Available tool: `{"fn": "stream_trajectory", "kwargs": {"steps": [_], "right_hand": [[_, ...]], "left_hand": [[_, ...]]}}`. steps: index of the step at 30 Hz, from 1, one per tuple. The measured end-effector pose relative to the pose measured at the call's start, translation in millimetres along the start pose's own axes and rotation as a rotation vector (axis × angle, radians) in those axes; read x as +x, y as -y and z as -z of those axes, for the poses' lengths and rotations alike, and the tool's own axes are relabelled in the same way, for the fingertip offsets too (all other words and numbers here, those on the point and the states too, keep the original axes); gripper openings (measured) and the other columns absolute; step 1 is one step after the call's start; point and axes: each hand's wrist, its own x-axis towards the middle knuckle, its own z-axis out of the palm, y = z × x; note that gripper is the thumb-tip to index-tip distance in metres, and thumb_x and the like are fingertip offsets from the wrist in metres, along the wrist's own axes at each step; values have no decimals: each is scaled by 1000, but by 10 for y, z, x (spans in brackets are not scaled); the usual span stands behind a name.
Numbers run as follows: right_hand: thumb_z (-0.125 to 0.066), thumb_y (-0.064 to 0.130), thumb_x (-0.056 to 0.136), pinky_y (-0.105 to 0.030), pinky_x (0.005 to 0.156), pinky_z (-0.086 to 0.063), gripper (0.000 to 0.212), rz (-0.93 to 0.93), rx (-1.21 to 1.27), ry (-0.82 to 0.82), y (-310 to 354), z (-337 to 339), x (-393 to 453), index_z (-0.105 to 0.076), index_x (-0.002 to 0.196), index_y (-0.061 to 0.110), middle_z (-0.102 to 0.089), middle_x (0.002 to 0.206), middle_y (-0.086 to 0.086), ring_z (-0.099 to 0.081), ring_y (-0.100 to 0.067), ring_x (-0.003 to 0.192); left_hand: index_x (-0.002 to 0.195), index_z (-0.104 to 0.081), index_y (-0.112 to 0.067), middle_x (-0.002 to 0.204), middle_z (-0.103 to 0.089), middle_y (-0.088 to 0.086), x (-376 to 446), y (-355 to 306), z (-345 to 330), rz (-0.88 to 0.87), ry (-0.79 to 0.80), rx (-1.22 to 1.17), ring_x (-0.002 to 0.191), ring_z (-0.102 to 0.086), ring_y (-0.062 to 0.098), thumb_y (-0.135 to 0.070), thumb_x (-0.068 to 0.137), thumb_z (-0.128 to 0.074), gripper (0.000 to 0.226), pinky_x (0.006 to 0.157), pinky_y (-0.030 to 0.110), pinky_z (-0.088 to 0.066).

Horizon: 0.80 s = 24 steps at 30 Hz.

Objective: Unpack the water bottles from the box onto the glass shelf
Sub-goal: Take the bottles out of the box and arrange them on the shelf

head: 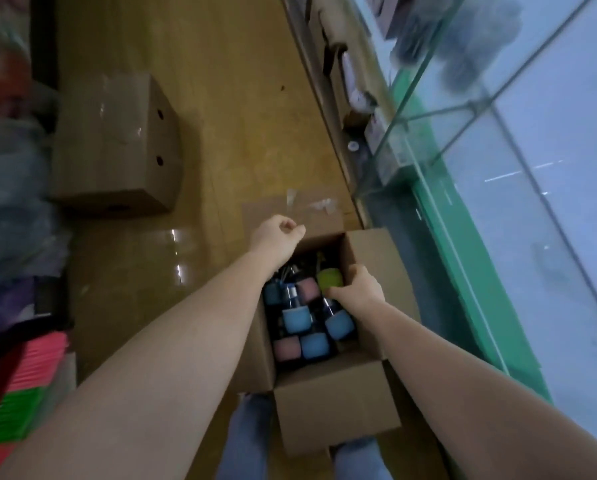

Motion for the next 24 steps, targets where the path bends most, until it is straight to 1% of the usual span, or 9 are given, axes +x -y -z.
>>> {"fn": "stream_trajectory", "kwargs": {"steps": [1, 3, 5, 7, 12, 16, 18, 21, 24], "right_hand": [[-68, 29, 83, -28, 95, -39, 77, -20, -1, 20, -117, -104, 125, -27, 145, 10, -42, 141, -14, -45, -28, 126], [-70, 30, 82, -31, 98, -39, 80, -50, -2, 55, -306, -304, 382, -26, 146, 11, -41, 141, -13, -45, -27, 126], [-71, 30, 81, -29, 96, -40, 81, -70, -4, 91, -450, -509, 642, -26, 146, 12, -41, 142, -11, -45, -26, 126], [-72, 30, 81, -28, 94, -40, 81, -89, 3, 119, -590, -730, 917, -27, 146, 14, -41, 143, -10, -46, -26, 126], [-72, 26, 81, -35, 101, -41, 80, -129, 28, 166, -952, -1357, 1609, -26, 146, 13, -42, 142, -10, -46, -28, 125], [-72, 29, 81, -32, 92, -42, 78, -156, 42, 210, -1211, -1803, 2139, -29, 143, 12, -42, 139, -12, -47, -28, 122], [-72, 30, 81, -34, 94, -43, 79, -168, 57, 212, -1290, -1985, 2388, -27, 143, 11, -40, 140, -13, -46, -28, 123], [-72, 32, 80, -37, 96, -42, 82, -189, 62, 189, -1358, -2217, 2710, -24, 144, 13, -34, 142, -13, -42, -30, 127], [-73, 34, 78, -42, 104, -39, 90, -196, 41, 204, -1442, -2412, 2930, -18, 146, 12, -26, 144, -14, -35, -31, 132]], "left_hand": [[111, -57, -15, 114, -59, 4, 96, 158, -102, 30, 10, 1, 107, -54, 23, -34, 92, -56, 26, 93, 33, -44], [117, -56, -15, 107, -60, 1, 284, 435, -293, 91, 28, -2, 98, -54, 19, -34, 93, -55, 30, 83, 28, -41], [121, -55, -16, 116, -58, 3, 490, 679, -477, 141, 43, 4, 101, -53, 19, -35, 93, -55, 34, 80, 25, -38], [124, -54, -15, 123, -56, 5, 707, 908, -664, 172, 58, 7, 106, -53, 19, -35, 93, -55, 37, 81, 24, -37], [131, -48, -13, 131, -52, 7, 1271, 1475, -1102, 222, 87, 49, 120, -50, 23, -34, 94, -54, 44, 90, 25, -37], [133, -46, -13, 130, -54, 7, 1752, 1902, -1441, 262, 98, 78, 117, -52, 21, -35, 94, -53, 45, 83, 23, -36], [135, -44, -12, 132, -53, 8, 1966, 2093, -1604, 276, 99, 95, 118, -51, 22, -35, 94, -53, 47, 84, 24, -37], [140, -38, -12, 138, -47, 11, 2220, 2362, -1819, 302, 102, 124, 123, -48, 25, -36, 94, -53, 54, 91, 28, -39], [141, -31, -12, 139, -43, 12, 2380, 2595, -1974, 344, 100, 129, 121, -49, 26, -37, 91, -57, 62, 83, 26, -37]]}}
